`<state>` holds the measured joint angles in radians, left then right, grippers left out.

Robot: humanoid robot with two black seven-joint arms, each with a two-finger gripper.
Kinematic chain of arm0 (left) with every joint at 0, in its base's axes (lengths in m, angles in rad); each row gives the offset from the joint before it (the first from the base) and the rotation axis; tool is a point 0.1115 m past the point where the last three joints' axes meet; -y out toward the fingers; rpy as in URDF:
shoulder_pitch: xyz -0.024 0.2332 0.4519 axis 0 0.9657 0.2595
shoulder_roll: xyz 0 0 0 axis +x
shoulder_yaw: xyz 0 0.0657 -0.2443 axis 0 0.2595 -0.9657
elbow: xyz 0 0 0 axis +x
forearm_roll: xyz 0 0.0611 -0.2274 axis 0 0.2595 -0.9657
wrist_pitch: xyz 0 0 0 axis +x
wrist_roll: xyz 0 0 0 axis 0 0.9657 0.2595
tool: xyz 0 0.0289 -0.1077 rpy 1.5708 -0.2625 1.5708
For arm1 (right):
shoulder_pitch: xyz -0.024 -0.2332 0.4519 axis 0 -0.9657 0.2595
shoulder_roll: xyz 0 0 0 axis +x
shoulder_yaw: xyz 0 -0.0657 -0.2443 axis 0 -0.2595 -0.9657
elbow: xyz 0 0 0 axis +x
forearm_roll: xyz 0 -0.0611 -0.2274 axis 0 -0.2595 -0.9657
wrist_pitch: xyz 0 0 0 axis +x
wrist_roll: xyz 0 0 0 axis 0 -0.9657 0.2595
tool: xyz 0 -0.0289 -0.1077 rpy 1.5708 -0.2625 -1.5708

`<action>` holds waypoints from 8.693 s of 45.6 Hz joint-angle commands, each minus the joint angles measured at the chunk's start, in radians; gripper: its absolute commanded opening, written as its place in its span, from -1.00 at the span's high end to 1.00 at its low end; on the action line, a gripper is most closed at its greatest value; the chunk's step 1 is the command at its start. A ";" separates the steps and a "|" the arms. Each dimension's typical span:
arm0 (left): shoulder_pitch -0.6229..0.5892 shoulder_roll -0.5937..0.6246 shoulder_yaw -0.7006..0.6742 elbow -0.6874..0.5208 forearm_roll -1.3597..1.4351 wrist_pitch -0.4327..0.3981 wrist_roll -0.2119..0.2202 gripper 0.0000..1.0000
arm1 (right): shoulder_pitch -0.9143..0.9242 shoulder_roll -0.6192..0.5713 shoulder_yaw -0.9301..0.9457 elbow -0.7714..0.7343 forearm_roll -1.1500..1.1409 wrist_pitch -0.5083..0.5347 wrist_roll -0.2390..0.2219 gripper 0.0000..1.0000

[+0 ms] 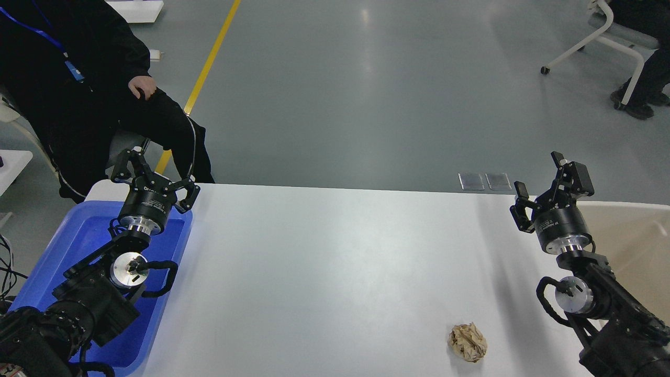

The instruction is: Tidy desktop

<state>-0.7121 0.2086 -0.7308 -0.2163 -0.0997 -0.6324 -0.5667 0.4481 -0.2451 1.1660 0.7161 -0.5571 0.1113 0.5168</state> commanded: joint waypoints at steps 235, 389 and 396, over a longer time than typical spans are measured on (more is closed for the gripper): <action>0.000 0.000 -0.001 0.000 0.000 0.000 0.001 -1.00 | 0.811 -1.083 -1.303 0.677 -0.419 0.134 -0.317 1.00; -0.001 0.000 -0.001 0.000 0.000 0.000 -0.001 -1.00 | -0.152 -0.092 -0.036 0.082 0.286 0.096 0.003 -1.00; -0.001 0.000 -0.001 0.000 0.000 0.000 0.001 -1.00 | -0.143 -0.085 -0.039 0.082 0.284 0.096 0.003 -1.00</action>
<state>-0.7120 0.2086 -0.7317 -0.2162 -0.0997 -0.6318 -0.5672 0.3428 -0.3991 1.0756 0.7611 -0.1877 0.2036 0.4976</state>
